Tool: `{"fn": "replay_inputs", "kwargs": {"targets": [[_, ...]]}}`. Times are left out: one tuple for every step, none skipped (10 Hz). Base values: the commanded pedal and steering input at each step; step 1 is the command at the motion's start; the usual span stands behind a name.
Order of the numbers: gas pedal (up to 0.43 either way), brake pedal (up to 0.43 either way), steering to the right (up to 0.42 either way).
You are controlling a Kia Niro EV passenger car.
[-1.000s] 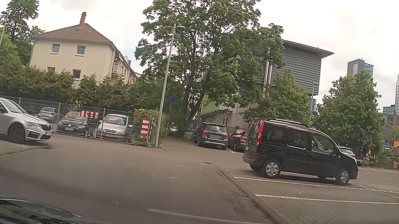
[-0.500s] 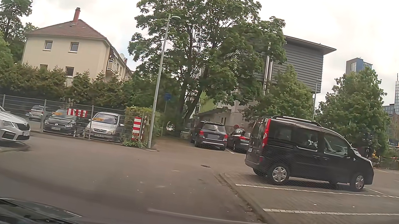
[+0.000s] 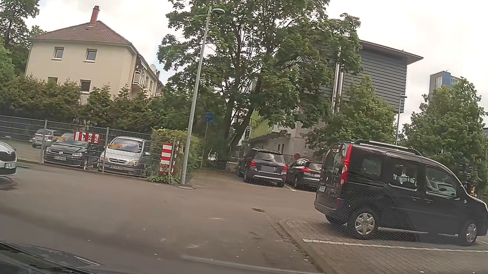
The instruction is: Follow the waypoints while adhering to traffic rules and regulations
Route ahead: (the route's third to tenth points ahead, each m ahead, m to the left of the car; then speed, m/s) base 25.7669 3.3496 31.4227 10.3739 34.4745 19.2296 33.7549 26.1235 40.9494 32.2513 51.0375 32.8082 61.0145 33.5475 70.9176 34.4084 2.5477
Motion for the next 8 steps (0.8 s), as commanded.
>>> {"fn": "replay_inputs", "kwargs": {"targets": [[0.0, 0.11, -0.083], [0.0, 0.11, -0.083], [0.0, 0.104, -0.083], [0.0, 0.098, -0.083], [0.0, 0.091, -0.083], [0.0, 0.079, -0.083], [0.0, 0.067, -0.083], [0.0, 0.061, -0.083]]}}
